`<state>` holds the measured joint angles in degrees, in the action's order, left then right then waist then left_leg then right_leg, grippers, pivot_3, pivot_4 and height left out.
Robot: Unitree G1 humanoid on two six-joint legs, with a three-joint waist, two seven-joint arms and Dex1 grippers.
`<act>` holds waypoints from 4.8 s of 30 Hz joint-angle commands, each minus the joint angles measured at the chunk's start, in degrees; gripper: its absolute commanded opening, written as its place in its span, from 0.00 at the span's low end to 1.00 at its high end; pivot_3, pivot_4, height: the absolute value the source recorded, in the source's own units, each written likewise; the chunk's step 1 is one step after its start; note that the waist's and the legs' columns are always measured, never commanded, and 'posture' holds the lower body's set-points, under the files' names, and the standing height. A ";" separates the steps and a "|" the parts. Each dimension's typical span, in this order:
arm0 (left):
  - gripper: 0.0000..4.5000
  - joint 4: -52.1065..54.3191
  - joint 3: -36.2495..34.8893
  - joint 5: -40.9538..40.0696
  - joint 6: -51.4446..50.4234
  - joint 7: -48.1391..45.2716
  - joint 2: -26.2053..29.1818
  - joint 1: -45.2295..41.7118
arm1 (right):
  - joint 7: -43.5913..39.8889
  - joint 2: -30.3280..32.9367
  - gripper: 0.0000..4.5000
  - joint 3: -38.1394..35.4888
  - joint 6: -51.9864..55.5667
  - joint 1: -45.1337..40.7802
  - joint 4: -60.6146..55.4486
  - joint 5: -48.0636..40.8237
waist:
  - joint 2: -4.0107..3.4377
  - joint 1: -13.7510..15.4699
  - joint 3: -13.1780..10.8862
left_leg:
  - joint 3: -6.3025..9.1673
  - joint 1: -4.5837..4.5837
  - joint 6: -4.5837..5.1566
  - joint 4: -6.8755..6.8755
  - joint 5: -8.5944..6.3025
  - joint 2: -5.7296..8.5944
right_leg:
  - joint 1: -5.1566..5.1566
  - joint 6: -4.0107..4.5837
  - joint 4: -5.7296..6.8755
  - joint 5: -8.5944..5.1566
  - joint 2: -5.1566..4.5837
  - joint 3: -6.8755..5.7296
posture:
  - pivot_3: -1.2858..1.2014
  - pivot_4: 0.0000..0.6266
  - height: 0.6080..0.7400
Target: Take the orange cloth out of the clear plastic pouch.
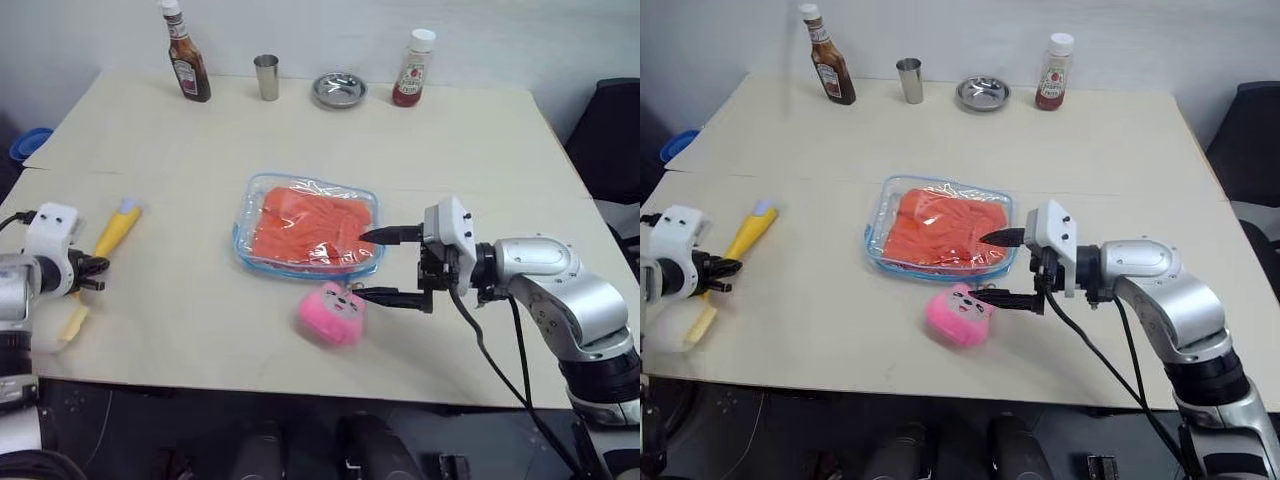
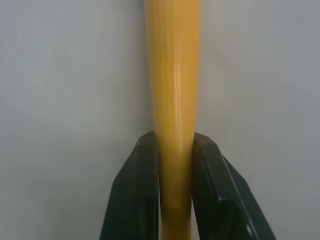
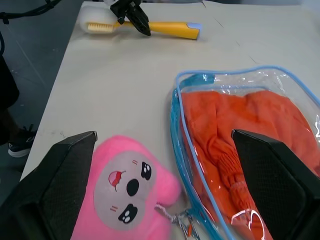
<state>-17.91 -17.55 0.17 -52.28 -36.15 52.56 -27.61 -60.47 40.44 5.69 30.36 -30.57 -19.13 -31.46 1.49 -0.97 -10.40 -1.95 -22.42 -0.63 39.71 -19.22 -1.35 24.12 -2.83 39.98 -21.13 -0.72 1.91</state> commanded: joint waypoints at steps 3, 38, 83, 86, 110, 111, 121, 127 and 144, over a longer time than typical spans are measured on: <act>0.56 7.11 -4.99 -1.68 0.91 4.50 -0.08 3.59 | -1.77 0.20 1.00 -0.45 -0.90 -1.59 0.70 0.02 | 0.04 -0.09 0.03 | -0.01 0.00 0.01 0.00 -0.02 -0.01 | 0.00 0.00 0.02 0.00 0.01 -0.01 | 0.52 0.24 1.00; 0.76 -8.26 31.19 5.04 66.82 -29.12 -6.02 -19.46 | 8.07 5.21 1.00 -11.43 5.49 12.44 -12.08 -2.99 | -0.08 -0.65 -0.04 | -0.08 0.22 0.03 -0.04 -0.06 -0.09 | -0.29 0.00 -0.09 0.00 0.18 0.02 | 0.52 0.24 1.00; 0.73 19.93 18.47 -7.61 49.28 -32.86 2.84 1.55 | 0.16 10.10 1.00 -10.95 5.03 13.60 -10.53 -5.06 | -0.07 -0.75 -0.04 | -0.05 0.24 0.08 -0.03 -0.09 -0.12 | -0.36 0.00 -0.13 0.00 0.19 0.01 | 0.52 0.24 1.00; 0.86 28.11 16.46 -18.74 34.83 -35.52 3.23 0.30 | -0.18 10.44 1.00 -11.18 5.06 14.19 -10.68 -5.07 | -0.07 -0.60 -0.04 | -0.04 0.25 0.09 -0.02 -0.09 -0.12 | -0.38 0.00 -0.14 0.00 0.17 0.00 | 0.52 0.24 1.00; 0.77 23.43 42.12 -7.99 41.37 -43.84 -14.27 -10.42 | 0.95 7.58 1.00 5.04 -14.95 1.64 7.13 18.88 | -0.08 -0.69 -0.04 | -0.01 0.29 0.08 0.13 -0.08 -0.05 | -0.46 0.00 -0.28 0.00 0.21 0.10 | 0.52 0.24 1.00; 0.75 23.68 41.83 -8.07 41.18 -44.02 -13.97 -10.09 | 0.95 6.54 1.00 6.75 -17.79 -0.10 9.61 21.31 | -0.08 -0.81 -0.04 | -0.01 0.30 0.08 0.15 -0.08 -0.06 | -0.45 0.00 -0.26 0.00 0.23 0.10 | 0.52 0.24 1.00; 0.19 28.41 39.49 -8.18 37.12 -42.92 -10.92 -7.59 | 2.04 -2.20 1.00 13.86 -40.30 -9.54 28.51 34.66 | -0.09 -0.92 -0.04 | -0.03 0.29 0.06 0.18 -0.07 -0.10 | -0.41 0.00 -0.17 0.00 0.20 0.09 | 0.52 0.24 1.00; 0.19 30.91 39.20 -7.93 35.41 -41.22 -10.59 -6.32 | 3.20 -5.48 0.65 14.44 -46.64 -11.24 34.43 38.10 | -0.09 -0.92 -0.04 | -0.02 0.28 0.06 0.18 -0.07 -0.10 | -0.41 0.00 -0.09 0.00 0.20 0.08 | 0.52 0.24 1.00; 0.19 29.23 29.62 -7.87 37.02 -36.83 -2.23 2.94 | 0.17 -4.45 0.00 13.38 -54.10 -14.27 40.13 39.69 | -0.09 -1.94 -0.04 | 0.00 0.30 0.05 0.16 -0.07 -0.15 | -0.41 0.00 -0.08 0.00 0.23 0.03 | 0.52 0.24 1.00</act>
<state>11.69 14.89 -7.93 -15.18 -73.38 48.09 -26.28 -59.83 34.51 20.72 -22.31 -43.90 20.87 8.98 1.40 -2.91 -10.45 -1.95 -22.12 -0.58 39.87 -19.29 -1.51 23.71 -2.83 39.90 -21.13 -0.49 1.93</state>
